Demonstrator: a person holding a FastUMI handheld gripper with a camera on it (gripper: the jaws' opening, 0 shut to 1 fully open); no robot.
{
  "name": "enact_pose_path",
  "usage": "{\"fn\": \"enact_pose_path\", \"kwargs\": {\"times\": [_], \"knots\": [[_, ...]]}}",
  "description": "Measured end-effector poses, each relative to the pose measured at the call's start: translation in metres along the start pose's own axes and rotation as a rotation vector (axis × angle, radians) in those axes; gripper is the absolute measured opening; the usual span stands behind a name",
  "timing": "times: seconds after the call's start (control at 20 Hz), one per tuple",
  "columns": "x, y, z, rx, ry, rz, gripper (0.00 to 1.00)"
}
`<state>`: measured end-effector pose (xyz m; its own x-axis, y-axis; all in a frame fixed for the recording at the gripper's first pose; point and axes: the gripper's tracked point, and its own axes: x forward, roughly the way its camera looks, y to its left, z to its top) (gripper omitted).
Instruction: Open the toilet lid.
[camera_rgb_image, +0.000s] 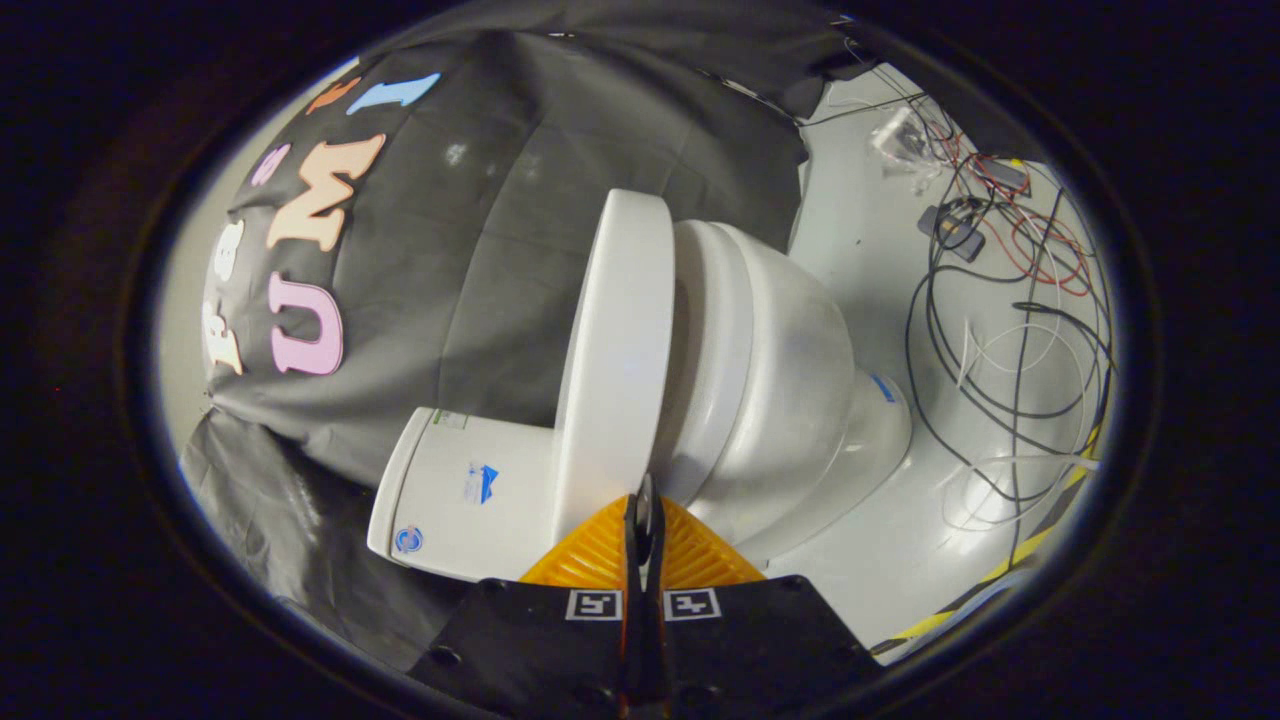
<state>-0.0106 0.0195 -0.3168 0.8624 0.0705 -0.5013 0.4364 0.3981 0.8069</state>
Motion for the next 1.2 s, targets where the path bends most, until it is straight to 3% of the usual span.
{"fn": "enact_pose_path", "kwargs": {"times": [0.45,1.2], "knots": [[-0.01,0.039,0.007,-0.116,-0.016,-0.047,0.01],[-0.019,0.105,0.004,-0.257,-0.031,-0.045,0.01]]}}
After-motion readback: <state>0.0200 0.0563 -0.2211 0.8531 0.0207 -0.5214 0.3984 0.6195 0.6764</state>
